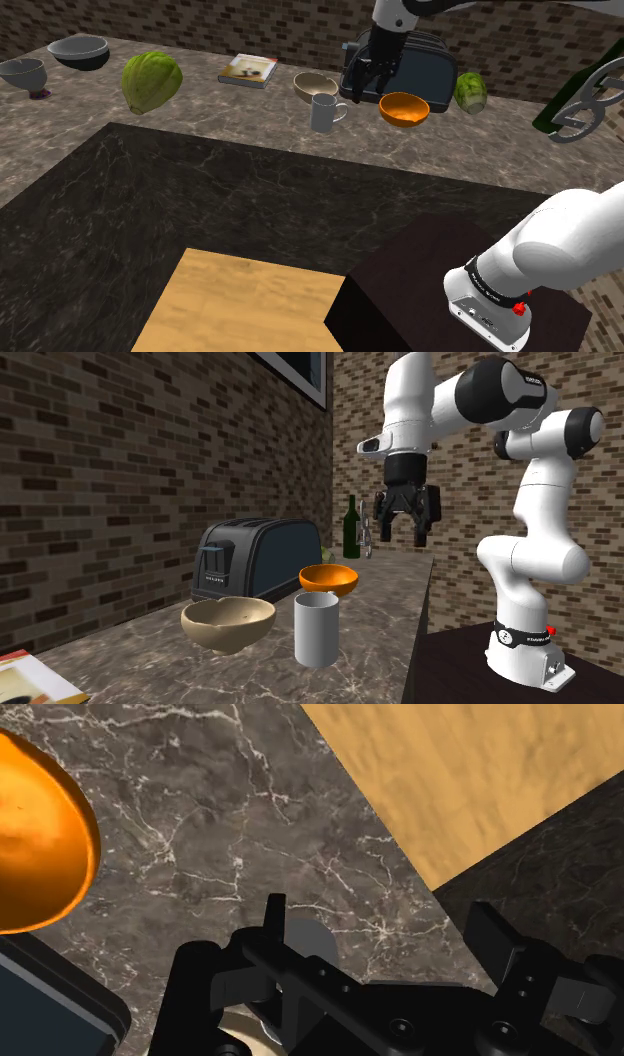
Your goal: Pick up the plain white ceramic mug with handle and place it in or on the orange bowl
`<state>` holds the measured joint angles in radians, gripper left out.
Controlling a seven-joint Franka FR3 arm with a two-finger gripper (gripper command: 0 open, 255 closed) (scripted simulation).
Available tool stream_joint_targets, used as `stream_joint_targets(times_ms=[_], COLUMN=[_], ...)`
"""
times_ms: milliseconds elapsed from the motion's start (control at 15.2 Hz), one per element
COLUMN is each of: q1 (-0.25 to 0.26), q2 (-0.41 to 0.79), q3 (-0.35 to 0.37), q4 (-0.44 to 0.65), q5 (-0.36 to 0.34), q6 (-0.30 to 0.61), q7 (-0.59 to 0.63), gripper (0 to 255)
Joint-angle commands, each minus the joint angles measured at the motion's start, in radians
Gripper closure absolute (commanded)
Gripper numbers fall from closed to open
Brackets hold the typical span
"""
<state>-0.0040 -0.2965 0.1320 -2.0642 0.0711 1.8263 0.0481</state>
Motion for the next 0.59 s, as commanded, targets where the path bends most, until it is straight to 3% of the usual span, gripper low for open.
stream_joint_targets(times_ms=[0, 528], q1=[-0.004, 0.007], q2=[0.072, 0.385], q3=[0.005, 0.033], q4=[0.047, 0.309], q5=[-0.014, -0.087], q6=[0.026, 0.076], q7=[0.006, 0.067], gripper=[0, 0])
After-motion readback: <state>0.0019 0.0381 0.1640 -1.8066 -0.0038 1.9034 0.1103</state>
